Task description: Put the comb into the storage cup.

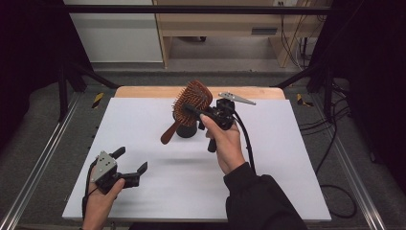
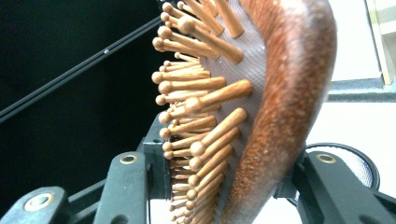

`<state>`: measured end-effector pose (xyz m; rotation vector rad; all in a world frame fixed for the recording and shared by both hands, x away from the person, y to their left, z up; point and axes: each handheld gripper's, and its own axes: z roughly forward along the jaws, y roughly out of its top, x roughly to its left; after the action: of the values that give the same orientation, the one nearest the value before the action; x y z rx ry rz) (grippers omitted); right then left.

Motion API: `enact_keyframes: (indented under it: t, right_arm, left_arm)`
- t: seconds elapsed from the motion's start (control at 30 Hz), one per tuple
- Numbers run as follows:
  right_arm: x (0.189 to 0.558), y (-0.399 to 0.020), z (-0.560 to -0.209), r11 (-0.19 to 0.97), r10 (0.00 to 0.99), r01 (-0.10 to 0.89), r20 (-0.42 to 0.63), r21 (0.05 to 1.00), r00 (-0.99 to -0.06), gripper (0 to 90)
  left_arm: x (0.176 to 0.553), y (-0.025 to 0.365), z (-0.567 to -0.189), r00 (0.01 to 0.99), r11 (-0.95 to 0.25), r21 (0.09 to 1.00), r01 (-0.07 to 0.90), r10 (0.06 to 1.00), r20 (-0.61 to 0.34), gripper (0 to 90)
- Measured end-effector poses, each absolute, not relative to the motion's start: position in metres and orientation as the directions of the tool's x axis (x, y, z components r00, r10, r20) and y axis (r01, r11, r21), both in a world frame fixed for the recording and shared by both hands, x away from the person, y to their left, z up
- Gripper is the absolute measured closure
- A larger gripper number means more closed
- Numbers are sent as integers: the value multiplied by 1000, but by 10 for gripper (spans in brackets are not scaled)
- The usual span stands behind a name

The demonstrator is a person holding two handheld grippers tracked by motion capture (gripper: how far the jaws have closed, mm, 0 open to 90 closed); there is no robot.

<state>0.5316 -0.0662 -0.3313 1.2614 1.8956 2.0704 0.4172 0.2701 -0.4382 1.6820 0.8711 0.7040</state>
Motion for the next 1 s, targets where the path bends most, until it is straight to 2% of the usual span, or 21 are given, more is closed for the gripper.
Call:
enact_keyframes:
  t: [0.63,1.0]
  right_arm:
    - [536,-68,-323,-239,553,457,507,857,-661,521]
    - [542,-83,-315,-252,594,445,500,859,-630,521]
  left_arm:
    - [417,268,-439,562,-182,963,200,826,40,24]
    - [417,266,-439,568,-194,961,197,821,50,24]
